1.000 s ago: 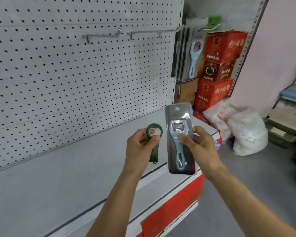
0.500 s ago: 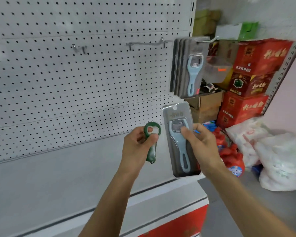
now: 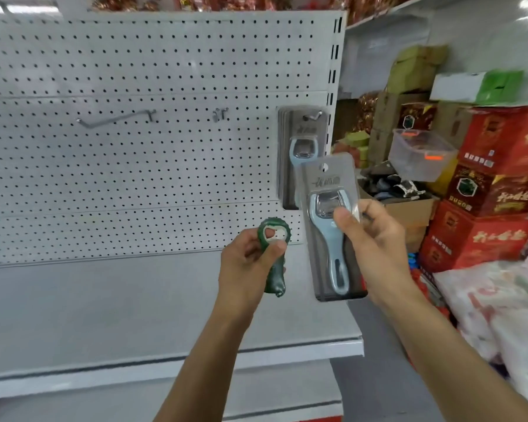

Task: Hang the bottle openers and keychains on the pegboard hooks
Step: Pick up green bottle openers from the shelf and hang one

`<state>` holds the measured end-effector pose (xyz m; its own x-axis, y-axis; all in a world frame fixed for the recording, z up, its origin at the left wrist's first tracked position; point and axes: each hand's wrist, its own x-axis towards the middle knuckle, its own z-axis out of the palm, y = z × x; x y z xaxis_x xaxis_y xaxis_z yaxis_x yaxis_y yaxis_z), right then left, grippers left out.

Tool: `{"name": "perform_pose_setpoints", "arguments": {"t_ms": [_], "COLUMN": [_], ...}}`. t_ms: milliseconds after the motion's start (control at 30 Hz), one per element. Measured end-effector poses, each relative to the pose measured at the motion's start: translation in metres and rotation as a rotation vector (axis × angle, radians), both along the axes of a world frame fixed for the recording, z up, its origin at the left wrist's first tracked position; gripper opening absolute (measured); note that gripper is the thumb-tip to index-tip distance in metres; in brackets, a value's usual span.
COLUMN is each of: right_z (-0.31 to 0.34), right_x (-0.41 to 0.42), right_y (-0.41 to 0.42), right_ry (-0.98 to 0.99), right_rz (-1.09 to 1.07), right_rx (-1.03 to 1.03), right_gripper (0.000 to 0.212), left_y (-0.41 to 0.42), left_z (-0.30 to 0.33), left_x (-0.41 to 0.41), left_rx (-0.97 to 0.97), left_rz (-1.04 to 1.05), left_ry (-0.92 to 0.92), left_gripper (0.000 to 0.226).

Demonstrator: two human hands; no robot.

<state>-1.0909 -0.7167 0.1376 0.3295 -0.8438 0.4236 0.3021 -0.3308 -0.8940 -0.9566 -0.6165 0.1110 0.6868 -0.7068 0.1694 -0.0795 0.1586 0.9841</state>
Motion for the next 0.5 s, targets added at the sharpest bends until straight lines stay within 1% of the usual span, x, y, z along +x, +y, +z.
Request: {"name": "perform_pose_setpoints", "arguments": {"t_ms": [133,300,433,500], "right_z": [0.025,0.047,0.054,0.055], "right_x": [-0.002,0.006,0.015,0.021], "right_y": [-0.009,-0.019,-0.029,-0.033], "right_ry": [-0.025,-0.019,-0.026,-0.025], "right_rz": [0.004,-0.015,0.014,0.016], "right_rx": [-0.068,-0.098,-0.063,-0.043], "right_gripper": [0.013,0.011,0.002,0.001], "left_y": [-0.005,-0.009,-0.010,-0.009], "left_z": [0.015,0.027,0.030,0.030], "left_x": [-0.011,-0.010,-0.009,-0.006], "left_rx": [-0.035,-0.063,-0.068,-0.065], "left_rz": [0.009,0.038,0.050,0.058], "left_ry": [-0.031,-0.052,-0.061,-0.059], "left_gripper": [0.009,0.009,0.010,0.010]}}
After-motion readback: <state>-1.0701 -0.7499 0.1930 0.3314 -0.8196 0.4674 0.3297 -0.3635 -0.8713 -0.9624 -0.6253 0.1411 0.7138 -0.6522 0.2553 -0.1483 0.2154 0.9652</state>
